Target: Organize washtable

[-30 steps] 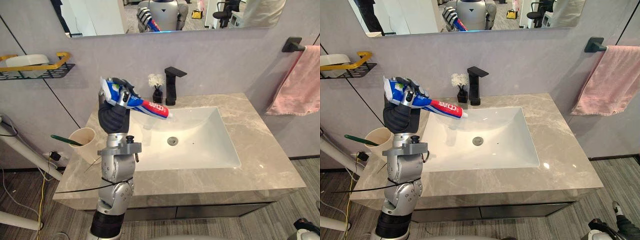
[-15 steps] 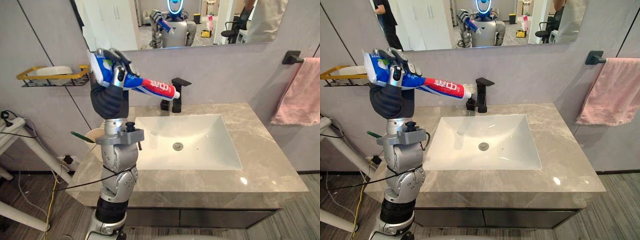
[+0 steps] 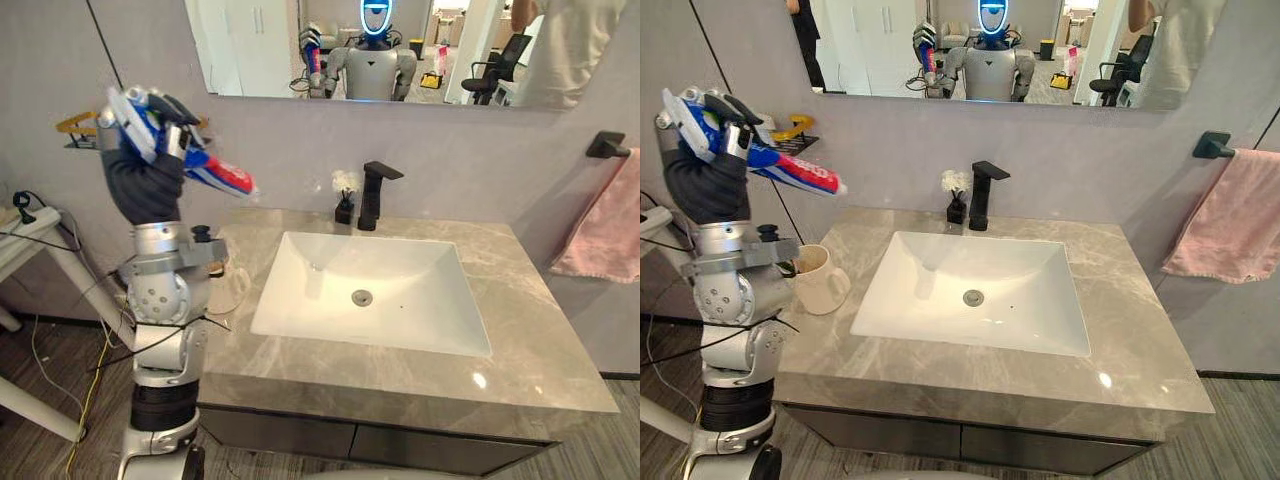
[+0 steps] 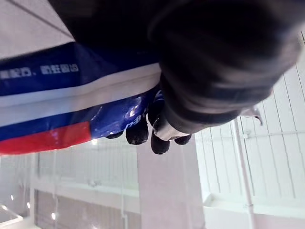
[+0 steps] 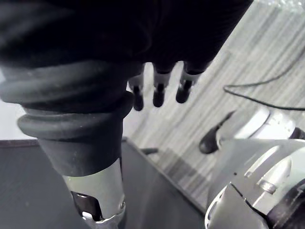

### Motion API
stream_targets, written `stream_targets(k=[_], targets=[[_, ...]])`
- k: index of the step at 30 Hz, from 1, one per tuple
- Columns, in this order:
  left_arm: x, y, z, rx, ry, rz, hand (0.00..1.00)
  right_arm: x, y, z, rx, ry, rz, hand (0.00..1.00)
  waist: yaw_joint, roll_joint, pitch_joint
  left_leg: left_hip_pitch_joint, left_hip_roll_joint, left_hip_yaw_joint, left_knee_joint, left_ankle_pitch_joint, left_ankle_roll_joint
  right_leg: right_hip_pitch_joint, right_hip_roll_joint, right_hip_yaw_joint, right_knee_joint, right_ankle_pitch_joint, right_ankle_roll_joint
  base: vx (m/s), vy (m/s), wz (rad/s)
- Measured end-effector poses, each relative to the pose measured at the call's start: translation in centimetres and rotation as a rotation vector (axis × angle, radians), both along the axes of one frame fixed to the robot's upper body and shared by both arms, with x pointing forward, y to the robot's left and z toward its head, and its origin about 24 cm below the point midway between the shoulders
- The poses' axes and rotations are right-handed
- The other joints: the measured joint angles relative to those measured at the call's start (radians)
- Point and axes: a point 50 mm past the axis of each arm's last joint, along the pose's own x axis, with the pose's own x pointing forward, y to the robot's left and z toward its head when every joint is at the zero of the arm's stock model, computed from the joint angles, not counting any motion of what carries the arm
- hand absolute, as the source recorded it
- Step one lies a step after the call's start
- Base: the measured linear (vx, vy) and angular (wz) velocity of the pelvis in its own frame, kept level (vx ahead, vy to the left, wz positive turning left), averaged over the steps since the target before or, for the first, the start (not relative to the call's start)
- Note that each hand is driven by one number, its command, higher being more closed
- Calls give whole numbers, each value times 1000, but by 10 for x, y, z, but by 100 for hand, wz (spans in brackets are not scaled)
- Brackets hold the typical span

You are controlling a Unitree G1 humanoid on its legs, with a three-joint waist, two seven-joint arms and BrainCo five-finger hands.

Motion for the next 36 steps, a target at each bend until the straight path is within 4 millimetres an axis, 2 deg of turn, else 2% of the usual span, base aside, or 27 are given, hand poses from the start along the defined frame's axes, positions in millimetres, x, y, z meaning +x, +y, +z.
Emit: stream_targets(k=[4, 8, 13, 20, 28, 36], targets=[[1, 24, -2, 31, 35, 149, 100, -1, 3, -1, 14, 8, 29, 0, 0, -7, 3, 1, -3, -8, 1, 0, 1, 11, -2, -11, -8, 0, 0, 1, -5, 7], [1, 36, -16, 41, 106, 221, 100, 1, 8, -3, 39, 13, 102, 0, 4, -2, 3, -2, -6, -14, 1, -1, 1, 12, -5, -15, -11, 0, 0, -9, -2, 4], [7, 44, -36, 50, 222, 255, 100, 6, 12, -3, 48, 11, 160, 0, 4, -1, 4, -7, -7, -20, 1, -1, 1, 10, -5, -19, -13, 0, 0, -5, -4, 2], [14, 51, -74, 4, 401, 253, 100, 12, 14, -4, 52, 12, 228, 0, 1, 5, 9, -10, -10, -22, 0, -3, 3, 9, -8, -20, -15, 0, 0, 0, 0, 0], [16, 61, -109, -14, 567, 281, 100, 24, 7, 0, 14, -30, 269, 0, -2, 17, 12, -7, -10, -10, -10, -2, 4, 0, -7, -20, -41, 11, 0, -4, -3, -3], [16, 62, -117, -30, 602, 276, 100, 29, 7, 1, 8, -41, 288, 0, -2, 17, 19, 10, -11, -1, -29, -2, 4, 22, -6, -22, -73, 15, 0, 22, -1, -1]])
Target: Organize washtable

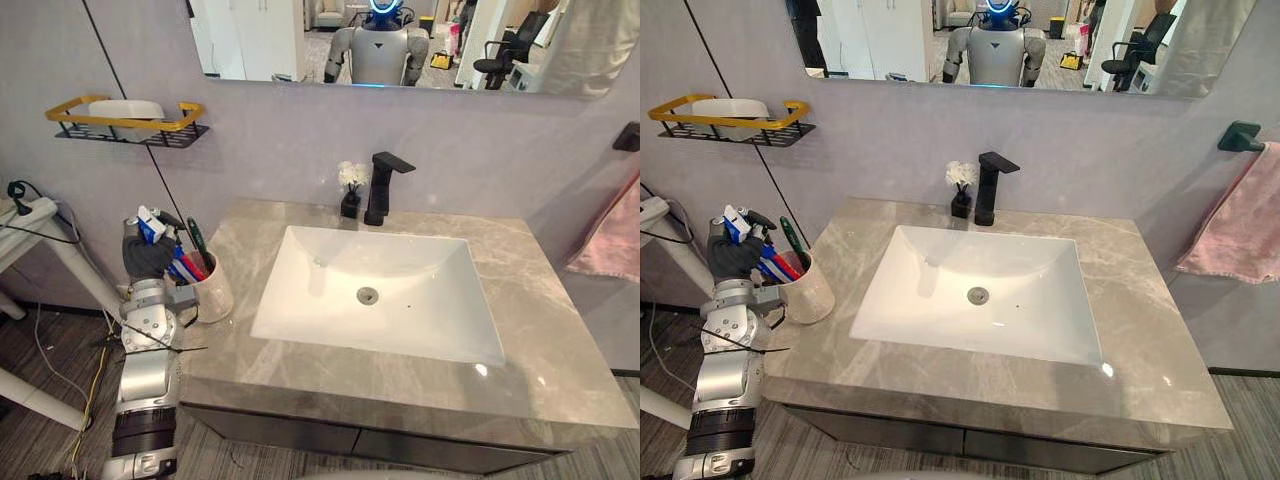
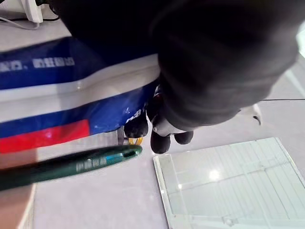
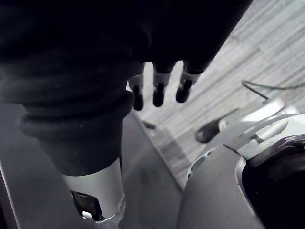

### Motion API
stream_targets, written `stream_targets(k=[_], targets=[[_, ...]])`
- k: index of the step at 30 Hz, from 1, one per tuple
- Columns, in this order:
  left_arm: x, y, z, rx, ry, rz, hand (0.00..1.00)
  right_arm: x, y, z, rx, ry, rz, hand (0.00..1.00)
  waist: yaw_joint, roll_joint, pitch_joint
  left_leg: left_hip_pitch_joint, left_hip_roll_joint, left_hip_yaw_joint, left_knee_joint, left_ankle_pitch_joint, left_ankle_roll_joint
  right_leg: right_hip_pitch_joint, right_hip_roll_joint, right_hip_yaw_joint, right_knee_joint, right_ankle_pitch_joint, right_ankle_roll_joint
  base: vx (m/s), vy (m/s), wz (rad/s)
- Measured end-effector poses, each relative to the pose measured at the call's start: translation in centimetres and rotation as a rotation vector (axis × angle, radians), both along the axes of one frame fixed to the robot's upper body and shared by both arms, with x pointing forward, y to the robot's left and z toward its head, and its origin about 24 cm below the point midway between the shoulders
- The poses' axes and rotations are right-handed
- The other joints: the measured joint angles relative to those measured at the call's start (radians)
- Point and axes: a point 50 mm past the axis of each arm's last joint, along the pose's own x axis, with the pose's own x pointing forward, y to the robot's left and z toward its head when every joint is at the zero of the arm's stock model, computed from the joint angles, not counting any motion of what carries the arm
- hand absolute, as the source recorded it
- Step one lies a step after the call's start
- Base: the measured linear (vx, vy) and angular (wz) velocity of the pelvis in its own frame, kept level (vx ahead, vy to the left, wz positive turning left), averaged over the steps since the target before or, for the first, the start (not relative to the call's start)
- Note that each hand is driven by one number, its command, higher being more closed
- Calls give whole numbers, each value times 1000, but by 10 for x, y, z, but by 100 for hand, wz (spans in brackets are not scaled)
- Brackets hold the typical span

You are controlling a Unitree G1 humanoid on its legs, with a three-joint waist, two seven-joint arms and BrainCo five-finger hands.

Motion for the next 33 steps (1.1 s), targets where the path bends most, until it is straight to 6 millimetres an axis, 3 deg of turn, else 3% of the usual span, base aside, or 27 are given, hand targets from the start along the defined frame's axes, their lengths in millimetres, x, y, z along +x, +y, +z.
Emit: stream_targets(k=[1, 2, 14, 19, 25, 29, 33], targets=[[0, 0, 0, -3, 0, -1, 100, 0, 0, 0, 1, -1, 1, 0, 0, 0, 2, 0, 0, 0, -1, 0, 0, 1, 0, 0, -2, 0, 0, 0, 0, 0], [0, 0, -1, -4, 4, 0, 0, 1, 1, 0, 2, -1, 3, 0, 0, 0, 4, 0, 0, 1, -1, 0, 0, 2, 0, 0, -4, 0, 0, 0, 0, 0], [1, -4, -3, -4, 11, -18, 0, 9, -1, 2, -14, -28, 30, 0, -1, 1, 17, 5, -1, 4, -3, -1, 0, 10, 0, 0, -16, 7, 3, -12, -4, 0], [-3, -18, 11, -31, -74, -48, 0, 8, 0, 2, -12, -28, 29, 0, 0, 2, 18, -2, -2, 3, 0, -1, 0, 8, -1, 3, -11, 8, 5, -7, -3, 0], [-19, -36, 40, -20, -238, -104, 0, 7, 0, 2, -10, -23, 27, 0, 0, 9, 22, -4, -2, -1, 5, -1, 0, 7, -1, 4, -4, 7, 6, -24, -9, 1], [-42, -43, 60, -49, -377, -128, 0, 8, -1, 2, -12, -26, 19, 0, -1, 21, 30, -6, -2, -13, 3, -1, 1, 6, -2, 2, 10, 0, 5, -19, -6, 2], [-69, -33, 69, -100, -490, -63, 0, 10, -1, 2, -13, -32, 20, 0, 3, 26, 29, -6, -2, -22, -2, 0, 1, 8, -1, -4, 11, -2, 3, -28, -17, 5]])
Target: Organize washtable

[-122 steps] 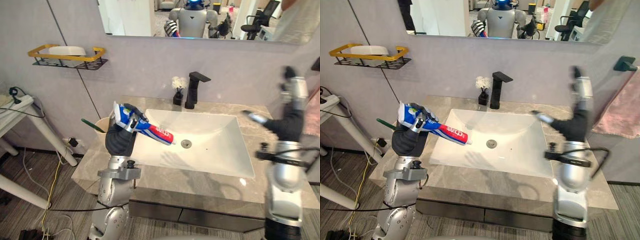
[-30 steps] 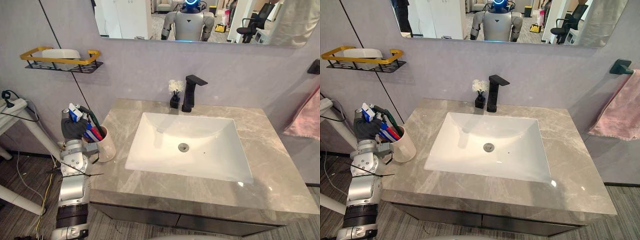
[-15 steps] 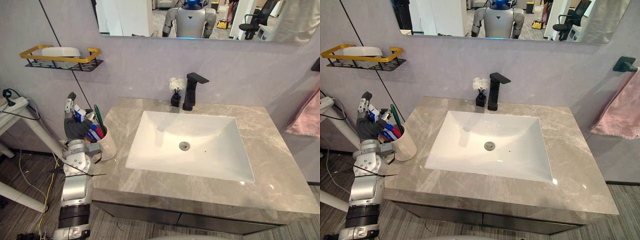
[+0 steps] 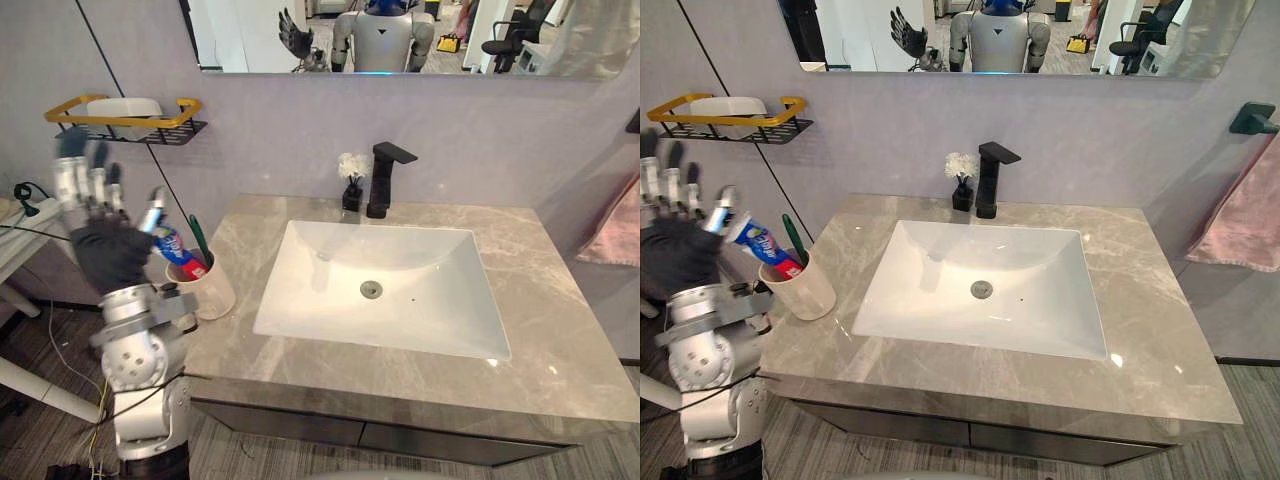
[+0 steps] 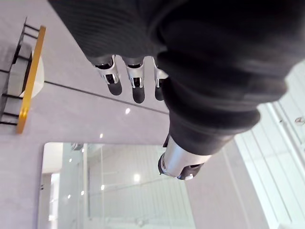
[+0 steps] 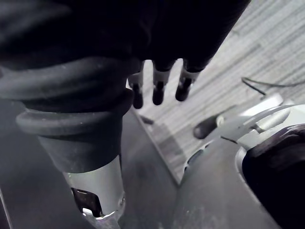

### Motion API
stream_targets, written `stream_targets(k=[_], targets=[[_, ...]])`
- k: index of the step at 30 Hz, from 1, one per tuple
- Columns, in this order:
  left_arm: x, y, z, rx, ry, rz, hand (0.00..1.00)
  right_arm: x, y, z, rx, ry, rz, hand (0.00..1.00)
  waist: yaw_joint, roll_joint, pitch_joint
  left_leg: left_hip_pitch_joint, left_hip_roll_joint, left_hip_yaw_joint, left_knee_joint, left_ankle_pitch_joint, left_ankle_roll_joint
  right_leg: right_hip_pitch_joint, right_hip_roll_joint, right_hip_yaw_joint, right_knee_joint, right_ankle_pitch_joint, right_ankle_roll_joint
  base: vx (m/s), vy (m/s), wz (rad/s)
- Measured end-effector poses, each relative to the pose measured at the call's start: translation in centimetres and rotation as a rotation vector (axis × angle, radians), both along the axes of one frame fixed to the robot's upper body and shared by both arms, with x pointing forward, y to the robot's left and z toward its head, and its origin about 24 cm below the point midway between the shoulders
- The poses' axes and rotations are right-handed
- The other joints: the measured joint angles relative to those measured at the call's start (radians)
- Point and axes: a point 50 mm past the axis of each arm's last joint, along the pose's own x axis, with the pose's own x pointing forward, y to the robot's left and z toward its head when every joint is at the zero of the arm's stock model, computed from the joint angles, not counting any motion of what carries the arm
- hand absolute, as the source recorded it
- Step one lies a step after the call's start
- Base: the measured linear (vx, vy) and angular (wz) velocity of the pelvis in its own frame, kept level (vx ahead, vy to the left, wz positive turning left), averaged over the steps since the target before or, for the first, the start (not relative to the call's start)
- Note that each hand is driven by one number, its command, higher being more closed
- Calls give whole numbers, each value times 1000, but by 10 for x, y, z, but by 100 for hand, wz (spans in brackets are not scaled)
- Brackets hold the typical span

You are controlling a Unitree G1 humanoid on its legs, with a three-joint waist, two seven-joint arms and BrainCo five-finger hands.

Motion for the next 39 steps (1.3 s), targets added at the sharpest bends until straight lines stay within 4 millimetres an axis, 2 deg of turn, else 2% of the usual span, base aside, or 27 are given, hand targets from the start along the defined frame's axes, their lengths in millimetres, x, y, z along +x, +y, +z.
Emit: stream_targets(k=[4, 8, 12, 13, 24, 29, 30, 35, 39], targets=[[-19, 15, -12, -103, 11, 72, 0, 1, 0, 0, 0, -2, 0, 0, 4, 1, 0, -4, 0, -5, -1, 0, 0, 0, 0, -7, 0, -2, -1, -11, -15, 4], [-30, 18, -33, -213, 78, 86, 0, 1, 1, 0, 4, -2, -2, 0, 23, -4, 1, -5, 0, -6, -3, 0, 0, -1, 0, -10, 0, -2, -1, -3, -3, 1], [-41, 19, -53, -312, 145, 104, 0, 3, 3, -1, 11, -5, 4, 0, 27, -12, 1, -11, 0, -15, -2, 3, 2, 0, -1, -26, 9, -5, -2, -19, -12, 12], [-42, 19, -55, -322, 155, 101, 100, 3, 4, -1, 11, -4, 5, 0, 27, -13, 1, -11, 1, -15, -2, 3, 2, 0, -2, -27, 15, -9, -2, -37, -11, 7], [-30, 14, -101, -426, 346, 32, 100, 26, 15, 2, 21, -64, 112, 0, 30, -30, 5, -11, 7, -8, -1, 4, 2, -4, -2, -34, 31, -15, -1, -45, -11, 1], [-24, 7, -130, -476, 481, -6, 100, 30, 19, 2, 27, -70, 138, 0, 33, -42, -2, -12, 14, 2, 3, 4, 2, -10, -1, -27, 31, -15, 0, 2, -8, -4], [-21, 2, -141, -493, 526, -24, 100, 29, 19, 2, 27, -70, 140, 0, 34, -46, -5, -13, 15, 7, 5, 4, 2, -11, -1, -24, 31, -15, 0, -4, -4, -7], [-13, -14, -165, -521, 641, -100, 100, 31, 20, 3, 25, -75, 147, 0, 33, -44, -7, -11, 18, 19, 5, 4, 1, -14, 0, -18, 30, -15, 0, -9, -5, -5], [-10, -20, -173, -506, 679, -141, 100, 30, 18, 3, 16, -72, 150, 0, 29, -33, -20, 7, 22, 28, -5, 5, 0, 1, 3, -13, 14, -12, 2, -8, -10, -5]])
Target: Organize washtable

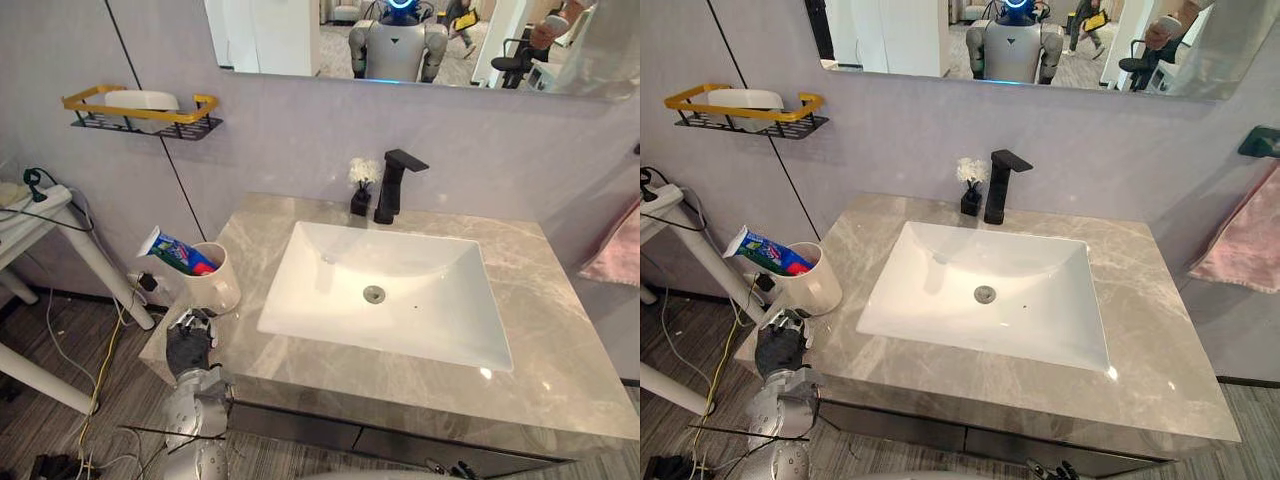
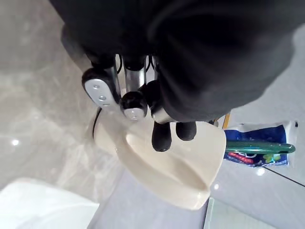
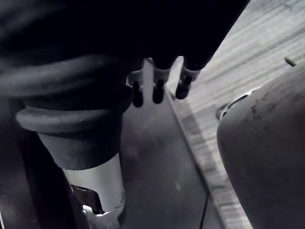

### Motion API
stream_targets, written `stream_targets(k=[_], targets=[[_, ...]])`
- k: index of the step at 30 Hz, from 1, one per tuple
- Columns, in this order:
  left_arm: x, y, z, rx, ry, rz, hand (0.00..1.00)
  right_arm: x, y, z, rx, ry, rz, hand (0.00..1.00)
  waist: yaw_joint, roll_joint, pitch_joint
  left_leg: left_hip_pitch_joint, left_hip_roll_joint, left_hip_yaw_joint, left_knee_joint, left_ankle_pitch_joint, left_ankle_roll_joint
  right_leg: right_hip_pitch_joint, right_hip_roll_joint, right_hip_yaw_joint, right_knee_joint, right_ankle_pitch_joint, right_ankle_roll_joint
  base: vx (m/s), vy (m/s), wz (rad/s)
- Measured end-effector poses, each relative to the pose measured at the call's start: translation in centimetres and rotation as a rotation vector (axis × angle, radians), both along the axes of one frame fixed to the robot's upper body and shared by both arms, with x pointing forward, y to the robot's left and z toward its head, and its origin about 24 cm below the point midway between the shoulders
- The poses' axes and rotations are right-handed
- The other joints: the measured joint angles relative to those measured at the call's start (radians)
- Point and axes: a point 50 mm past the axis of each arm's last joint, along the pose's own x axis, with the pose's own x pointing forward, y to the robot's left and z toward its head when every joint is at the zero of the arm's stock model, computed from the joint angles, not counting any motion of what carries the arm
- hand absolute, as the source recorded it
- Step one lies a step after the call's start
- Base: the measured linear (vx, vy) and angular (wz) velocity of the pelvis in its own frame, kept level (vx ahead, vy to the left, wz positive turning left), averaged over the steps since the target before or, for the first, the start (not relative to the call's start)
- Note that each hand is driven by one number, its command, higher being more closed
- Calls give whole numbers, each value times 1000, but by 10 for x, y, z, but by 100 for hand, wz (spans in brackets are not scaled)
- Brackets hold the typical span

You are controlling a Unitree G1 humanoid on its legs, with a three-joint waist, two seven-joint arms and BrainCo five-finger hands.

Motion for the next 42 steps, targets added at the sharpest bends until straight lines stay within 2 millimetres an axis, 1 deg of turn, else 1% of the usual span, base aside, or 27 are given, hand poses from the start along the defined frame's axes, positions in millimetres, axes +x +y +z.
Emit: stream_targets(k=[2, 5, 6, 13, 21, 37, 42], targets=[[2, -2, -2, -1, 6, -9, 100, -1, 0, 0, -4, 5, -2, 0, -1, 6, -4, 2, 1, 1, -5, 1, -2, 0, 2, 0, -4, 1, 0, -20, -10, -1], [6, -1, -2, 9, 5, -18, 100, 0, -1, 0, -14, 6, 1, 0, -1, 7, -9, 14, 4, 8, -38, 18, -7, 1, 12, 4, -31, 15, -2, -36, -23, -6], [7, 0, -2, 19, 3, -21, 100, 1, -1, 0, -14, 6, 2, 0, -1, 2, -13, 16, 7, 13, -42, 19, -9, -1, 16, 10, -36, 18, -4, -22, -20, -10], [14, 2, -1, 77, 9, -46, 100, 3, -1, 0, -15, 2, 2, 0, -3, 2, -14, 23, 12, 28, -51, 20, -11, 0, 27, 23, -57, 31, -7, 4, -12, -7], [13, 8, -1, 94, 19, -37, 100, 3, -1, 0, -14, 1, 3, 0, -5, -1, -2, 31, 10, 36, -52, 20, -11, 0, 28, 31, -58, 34, -8, -42, -8, -3], [11, 10, 1, 120, 16, -30, 100, 6, 0, 0, -10, 6, 39, 0, -4, 0, 4, 33, 10, 38, -56, 20, -11, 0, 27, 32, -58, 34, -7, -4, -1, 0], [8, 18, 4, 141, 8, -12, 100, 8, 0, 1, -8, -5, 59, 0, -4, 2, 5, 34, 11, 39, -56, 20, -11, 0, 28, 32, -58, 34, -7, 0, 0, 0]])
